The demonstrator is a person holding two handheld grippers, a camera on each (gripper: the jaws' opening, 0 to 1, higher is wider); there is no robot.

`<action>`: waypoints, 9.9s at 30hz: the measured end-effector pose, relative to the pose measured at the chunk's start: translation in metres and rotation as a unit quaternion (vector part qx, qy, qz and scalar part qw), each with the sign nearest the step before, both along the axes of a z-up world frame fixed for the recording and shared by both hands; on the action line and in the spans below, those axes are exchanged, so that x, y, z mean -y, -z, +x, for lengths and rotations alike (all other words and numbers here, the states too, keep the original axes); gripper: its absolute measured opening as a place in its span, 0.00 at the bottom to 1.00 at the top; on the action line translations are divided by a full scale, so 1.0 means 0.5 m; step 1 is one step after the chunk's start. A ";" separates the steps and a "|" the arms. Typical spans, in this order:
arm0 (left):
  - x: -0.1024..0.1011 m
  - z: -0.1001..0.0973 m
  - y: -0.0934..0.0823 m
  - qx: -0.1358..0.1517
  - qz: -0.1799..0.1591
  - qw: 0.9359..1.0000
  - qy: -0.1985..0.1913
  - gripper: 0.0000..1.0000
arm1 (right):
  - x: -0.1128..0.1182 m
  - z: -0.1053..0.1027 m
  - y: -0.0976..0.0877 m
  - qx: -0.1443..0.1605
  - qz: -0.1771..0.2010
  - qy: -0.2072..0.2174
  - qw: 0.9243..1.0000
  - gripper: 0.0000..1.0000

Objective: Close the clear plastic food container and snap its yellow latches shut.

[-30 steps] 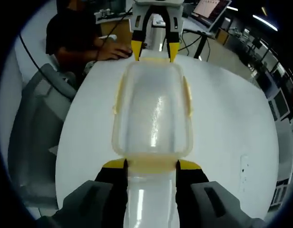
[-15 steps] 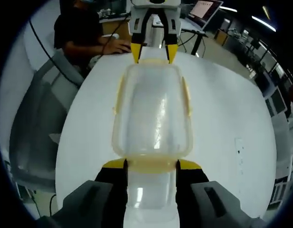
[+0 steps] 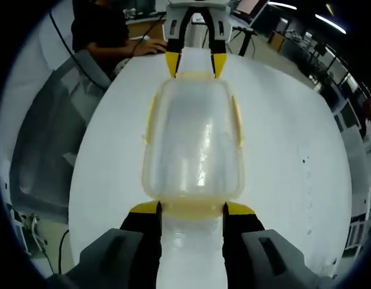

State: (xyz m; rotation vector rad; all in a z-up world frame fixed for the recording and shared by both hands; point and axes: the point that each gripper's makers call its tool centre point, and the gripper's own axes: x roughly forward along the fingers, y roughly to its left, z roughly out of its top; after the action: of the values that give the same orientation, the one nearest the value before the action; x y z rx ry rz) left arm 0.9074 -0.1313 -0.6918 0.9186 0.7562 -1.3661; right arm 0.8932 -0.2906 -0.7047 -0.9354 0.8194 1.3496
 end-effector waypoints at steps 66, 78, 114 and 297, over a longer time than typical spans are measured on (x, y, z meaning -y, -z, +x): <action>0.123 0.014 0.063 -0.040 -0.011 0.999 0.008 0.33 | 0.123 0.020 0.046 -0.026 -0.026 0.002 0.999 0.36; 0.110 0.012 0.065 -0.031 0.000 0.999 0.013 0.36 | 0.128 0.024 0.049 -0.021 -0.033 0.021 0.999 0.44; 0.119 0.015 0.015 -0.053 -0.059 0.974 -0.214 0.26 | 0.108 0.025 -0.014 -0.022 0.060 0.216 0.974 0.27; 0.314 0.061 0.001 -0.046 -0.095 0.982 -0.154 0.21 | -0.004 -0.024 -0.005 -0.055 0.173 0.274 0.945 0.27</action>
State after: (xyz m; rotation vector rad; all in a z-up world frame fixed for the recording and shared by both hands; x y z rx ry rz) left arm 0.9381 -0.2883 -0.6921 0.5640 0.7874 -1.1874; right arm 0.8811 -0.2888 -0.7023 -0.3196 0.8158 1.0111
